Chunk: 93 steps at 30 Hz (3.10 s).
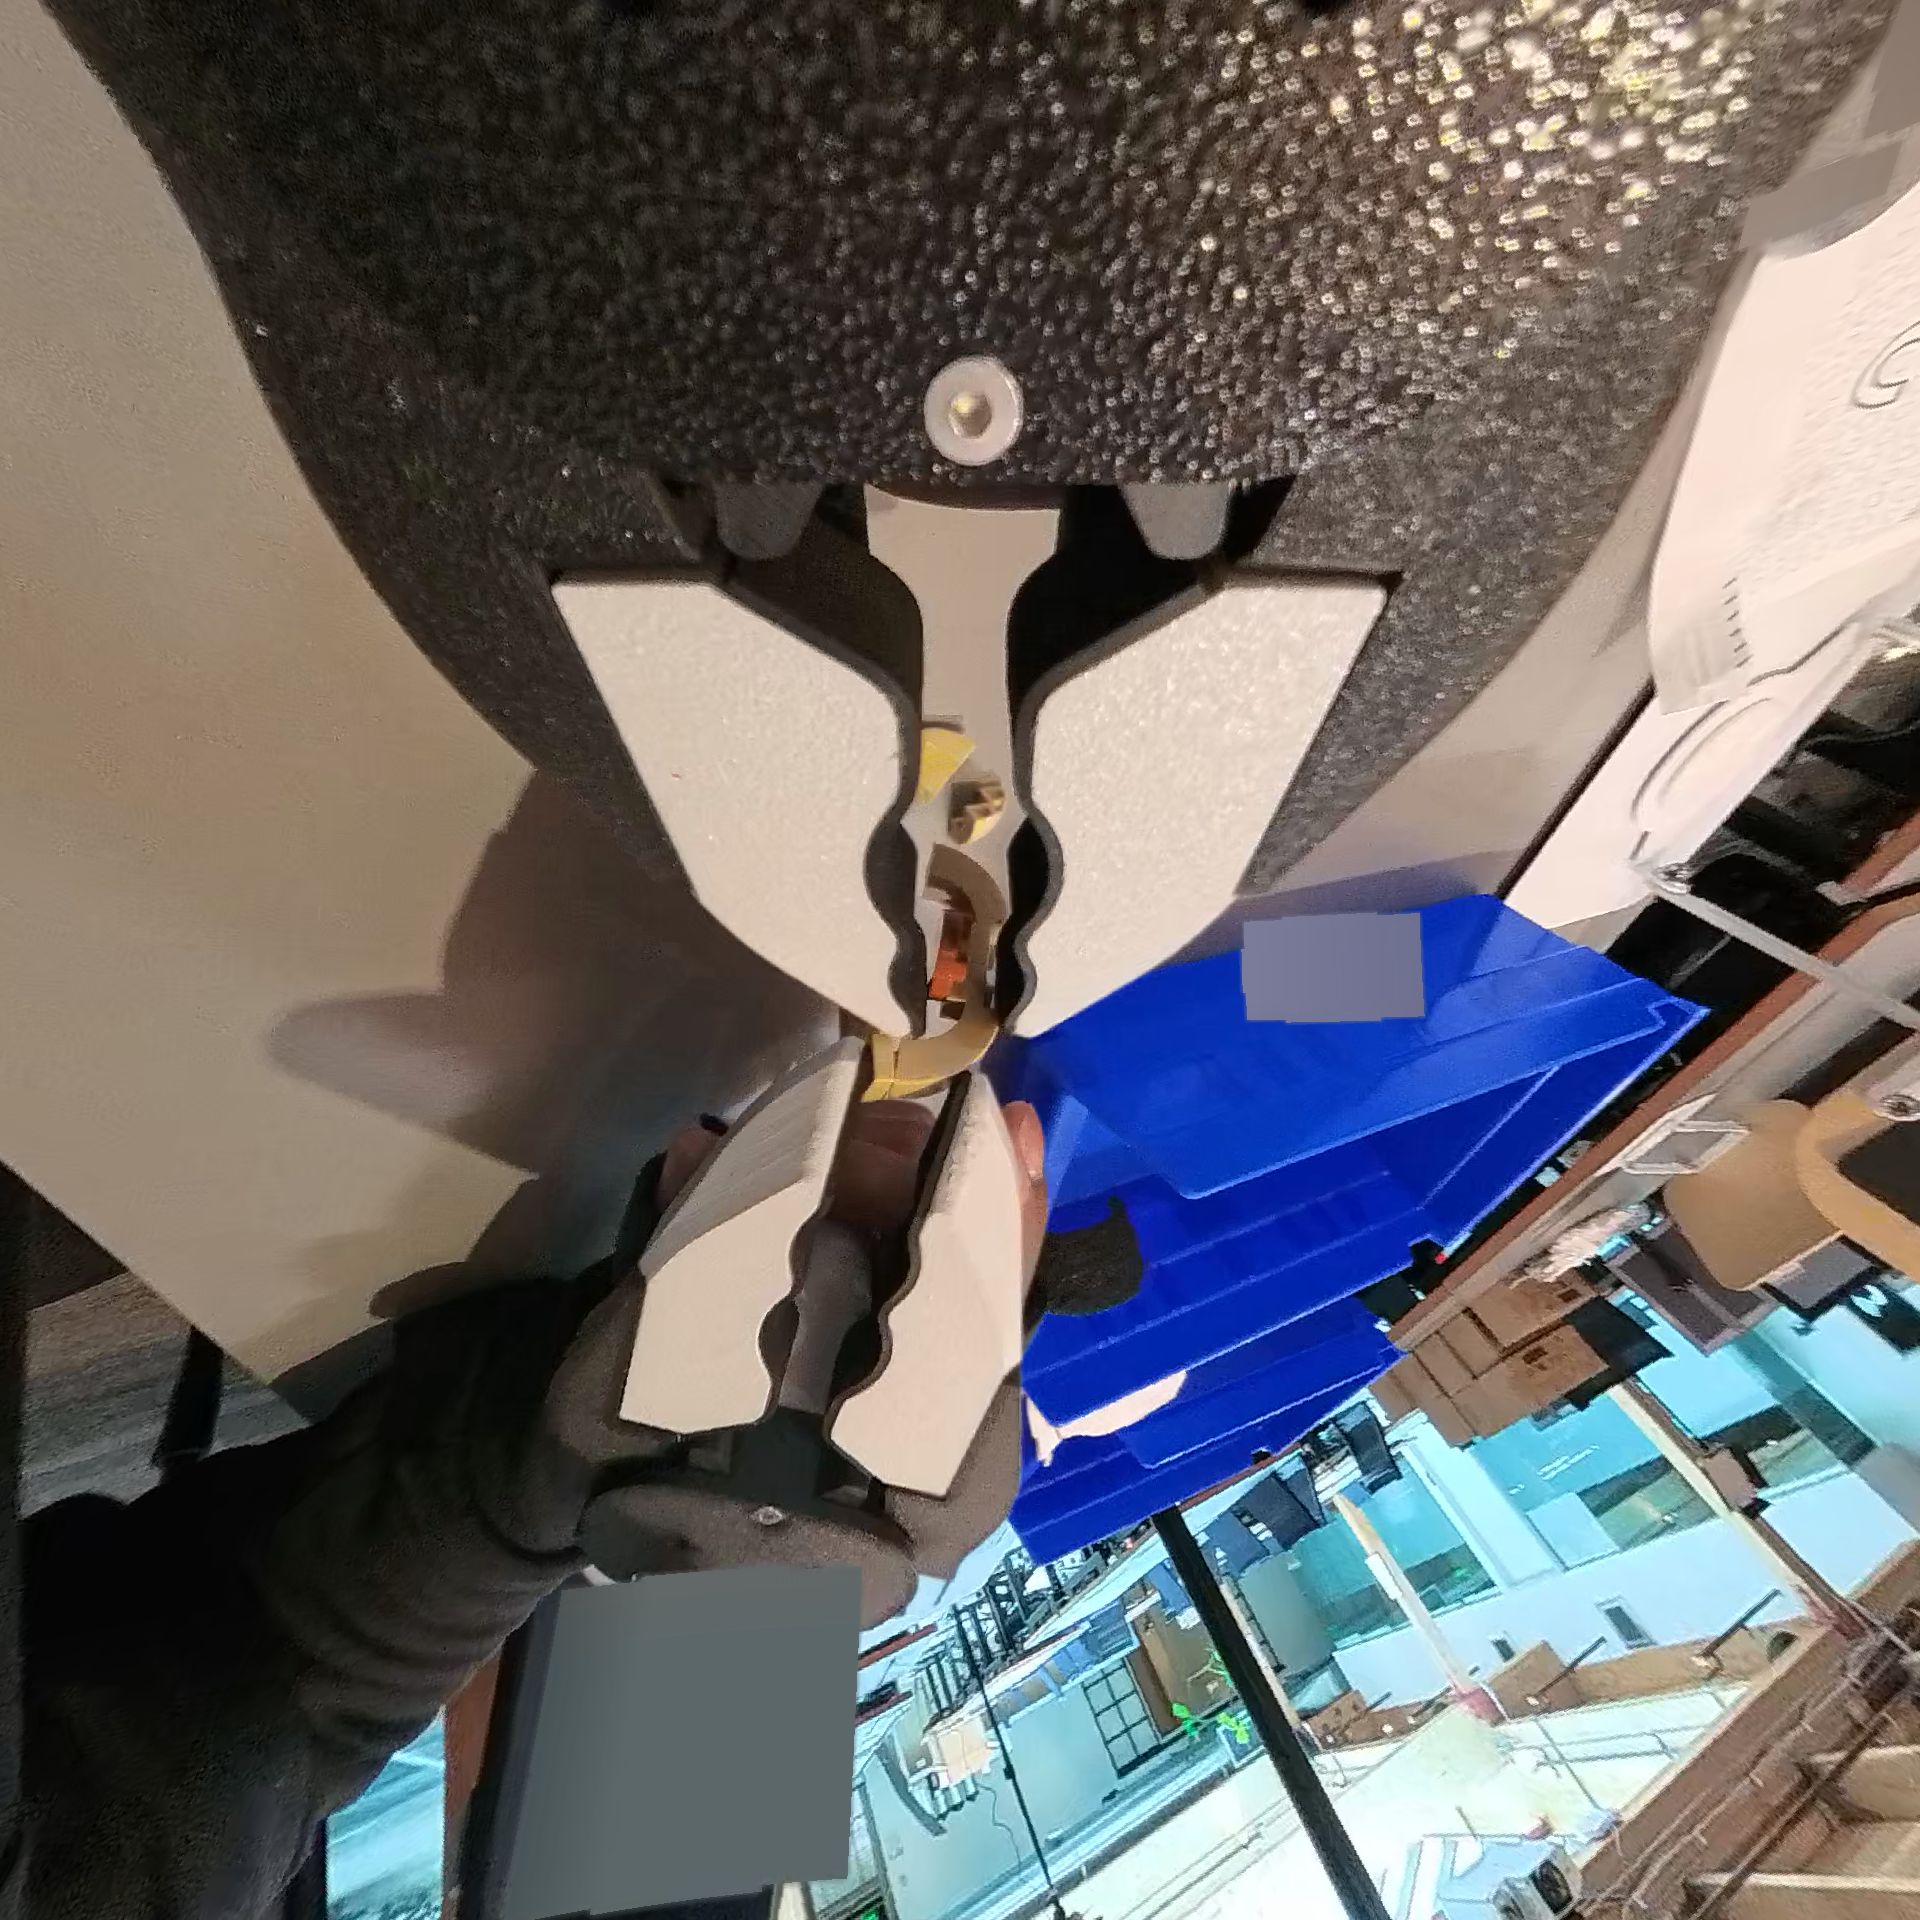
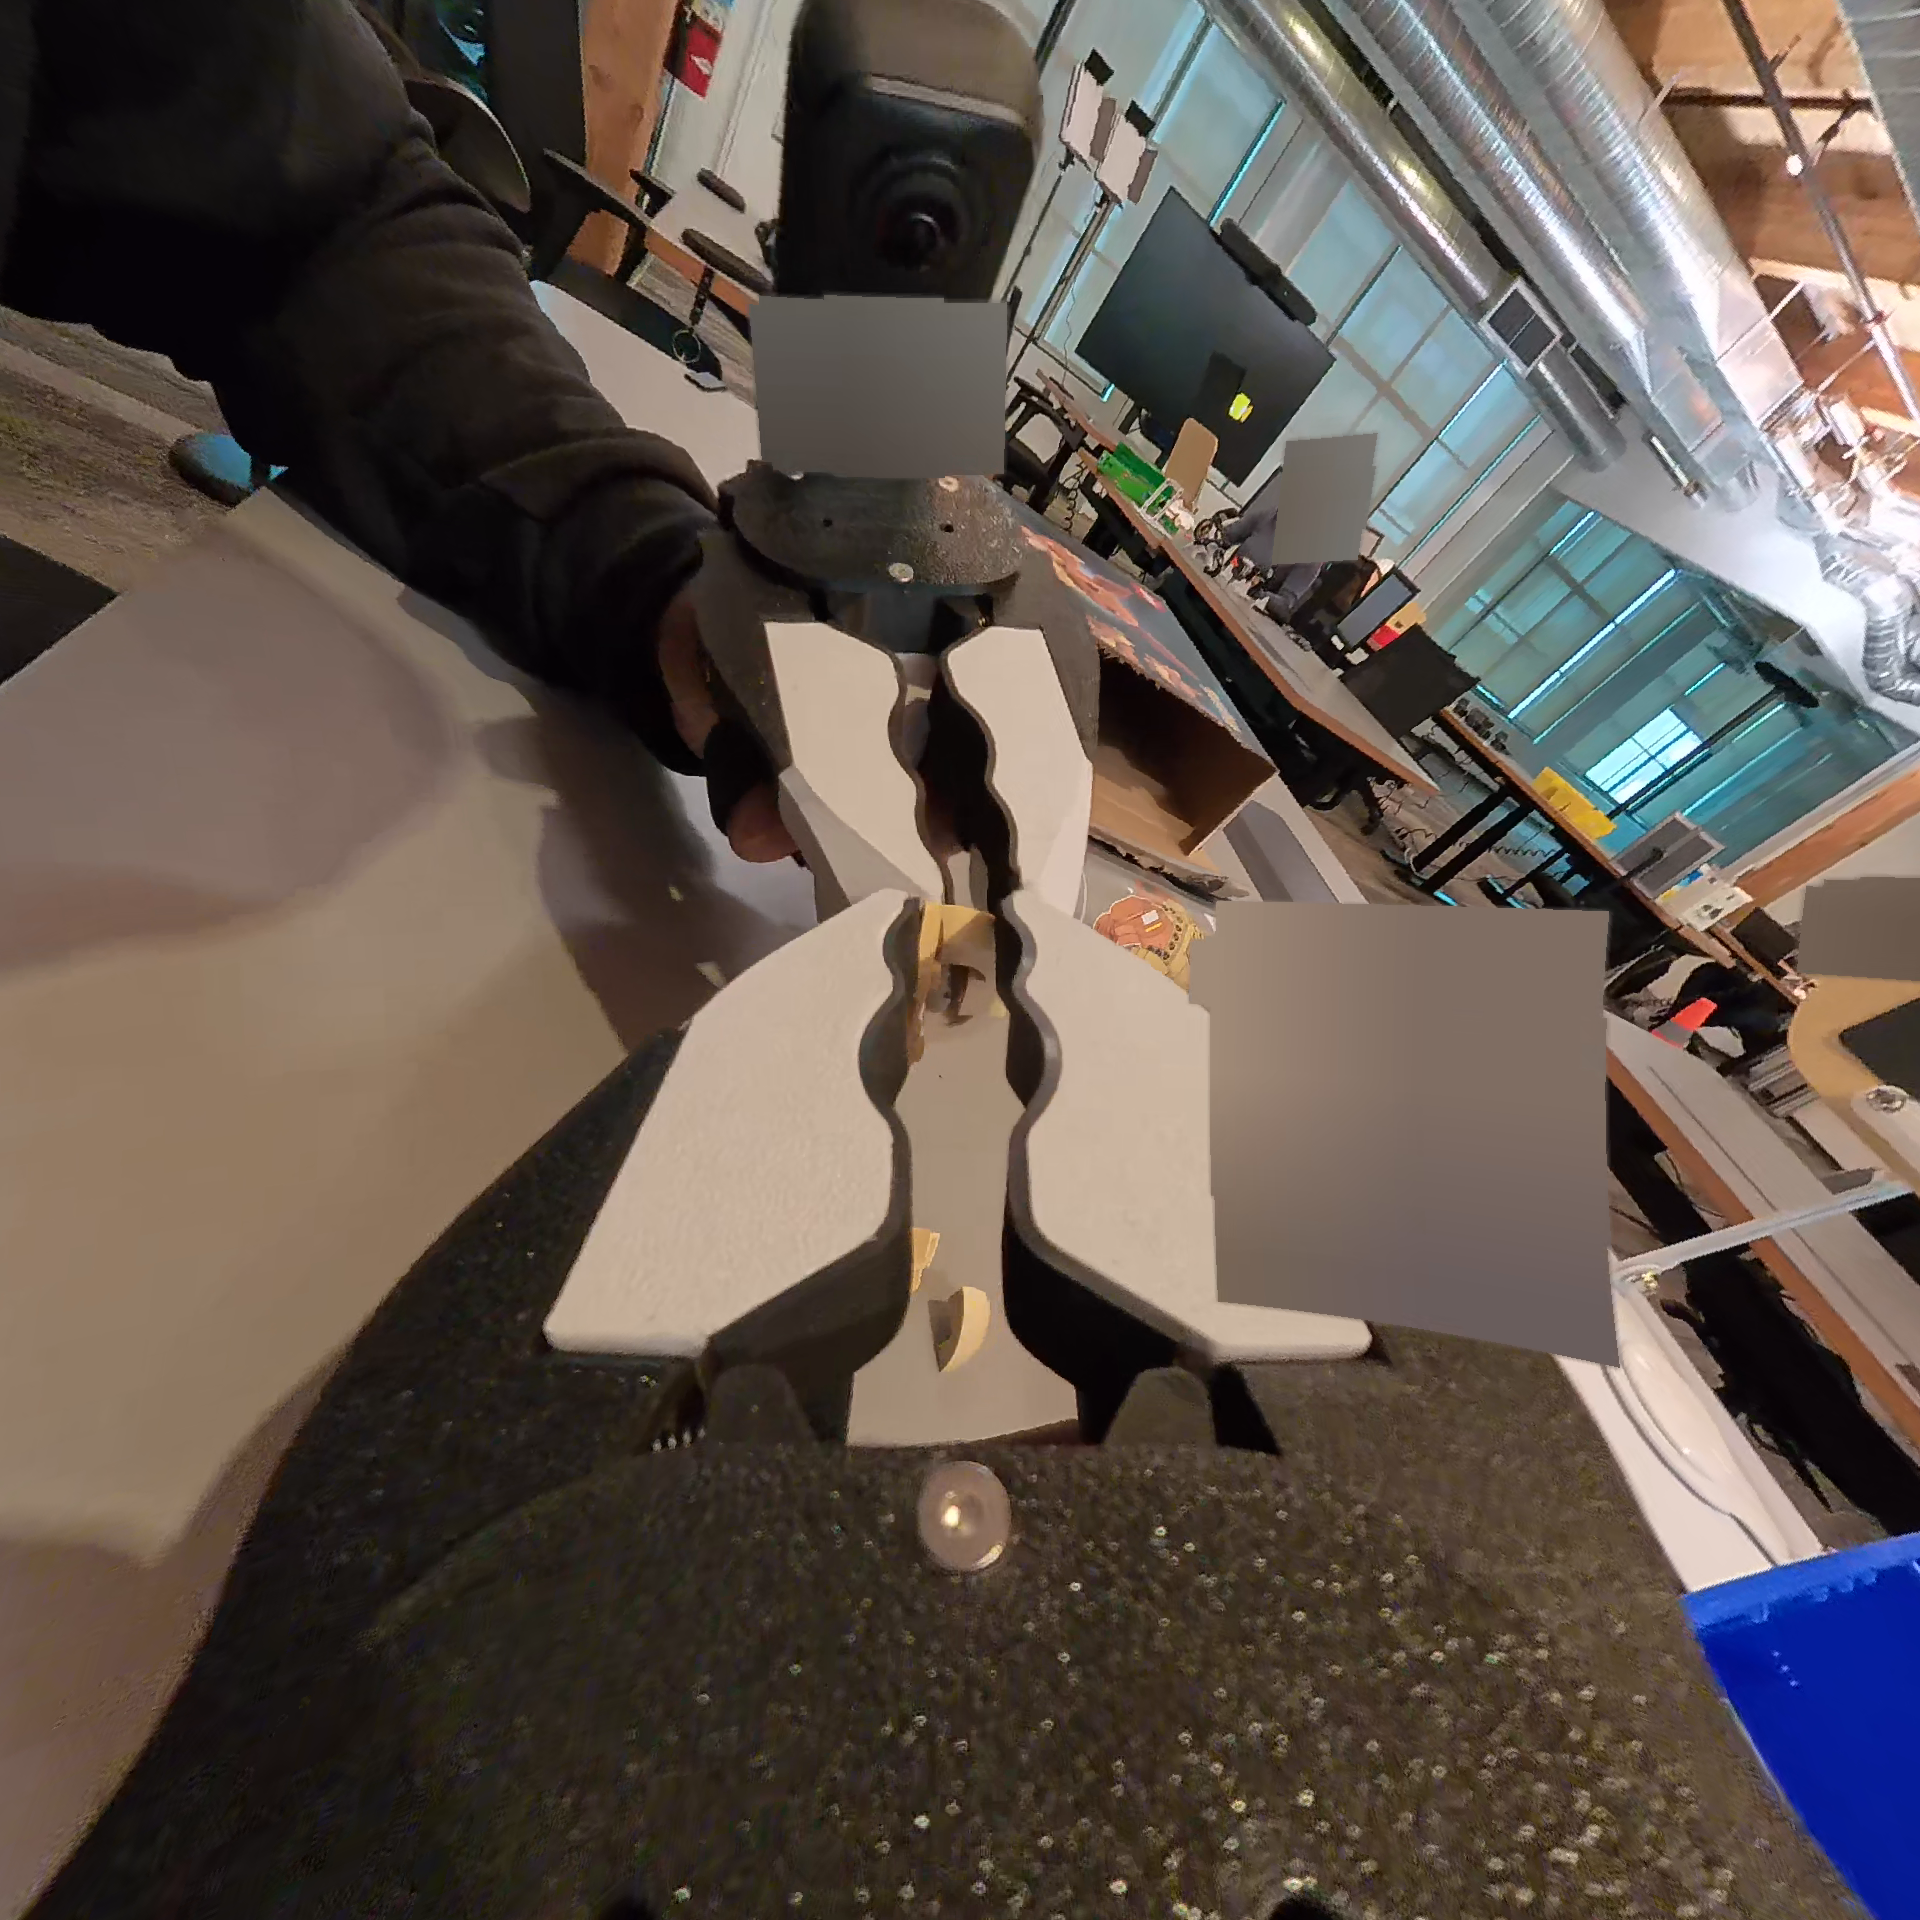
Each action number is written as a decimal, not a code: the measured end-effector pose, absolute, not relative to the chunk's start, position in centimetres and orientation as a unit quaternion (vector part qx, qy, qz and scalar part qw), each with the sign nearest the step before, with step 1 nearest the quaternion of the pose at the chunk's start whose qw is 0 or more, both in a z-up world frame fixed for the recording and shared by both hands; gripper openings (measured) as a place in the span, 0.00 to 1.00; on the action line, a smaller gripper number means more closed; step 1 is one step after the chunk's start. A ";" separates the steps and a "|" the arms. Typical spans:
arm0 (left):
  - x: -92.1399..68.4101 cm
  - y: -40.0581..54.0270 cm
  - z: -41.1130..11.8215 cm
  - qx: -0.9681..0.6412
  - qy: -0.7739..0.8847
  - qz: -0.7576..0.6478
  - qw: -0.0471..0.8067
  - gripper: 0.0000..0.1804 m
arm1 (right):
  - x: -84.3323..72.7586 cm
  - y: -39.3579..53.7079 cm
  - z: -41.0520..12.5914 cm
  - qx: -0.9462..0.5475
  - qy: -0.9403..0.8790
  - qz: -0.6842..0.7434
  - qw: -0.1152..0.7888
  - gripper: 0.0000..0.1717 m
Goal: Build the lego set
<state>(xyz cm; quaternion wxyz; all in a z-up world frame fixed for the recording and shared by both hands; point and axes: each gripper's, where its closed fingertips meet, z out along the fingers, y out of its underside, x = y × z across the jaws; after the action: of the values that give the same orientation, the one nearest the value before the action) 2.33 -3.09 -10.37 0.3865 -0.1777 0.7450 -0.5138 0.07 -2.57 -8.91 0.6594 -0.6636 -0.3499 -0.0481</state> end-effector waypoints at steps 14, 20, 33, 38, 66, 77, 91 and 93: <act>2.1 -3.2 -11.0 -0.198 0.771 -0.498 0.344 0.07 | -0.1 -2.6 -9.3 -0.666 -0.373 -0.075 0.642 0.06; 2.0 -3.1 -11.3 -0.214 0.785 -0.484 0.321 0.07 | -0.1 -2.5 -9.4 -0.665 -0.381 -0.094 0.635 0.06; 1.8 -3.1 -11.9 -0.223 0.797 -0.476 0.299 0.07 | -0.3 -2.4 -10.1 -0.684 -0.390 -0.092 0.610 0.06; 1.6 -3.3 -12.3 -0.227 0.802 -0.477 0.280 0.07 | -0.5 -2.6 -10.3 -0.685 -0.399 -0.091 0.603 0.05; 1.2 -3.7 -12.3 -0.250 0.790 -0.515 0.219 0.07 | -0.3 -2.5 -10.0 -0.698 -0.383 -0.081 0.600 0.12; 0.8 -4.0 -12.4 -0.247 0.791 -0.525 0.195 0.07 | -0.9 -2.9 -10.3 -0.684 -0.417 -0.107 0.589 0.06; 0.5 -4.1 -12.1 -0.244 0.789 -0.532 0.187 0.07 | -1.0 -2.8 -9.9 -0.688 -0.410 -0.112 0.588 0.09; 0.5 -4.1 -12.1 -0.242 0.788 -0.536 0.184 0.07 | -1.0 -2.9 -9.9 -0.686 -0.413 -0.115 0.588 0.09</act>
<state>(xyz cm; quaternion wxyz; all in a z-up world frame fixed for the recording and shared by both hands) 0.49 -4.10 -12.09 0.1837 -0.2417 0.7876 -0.5363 -1.00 -2.87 -9.87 0.5880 -0.6860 -0.4127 -0.1151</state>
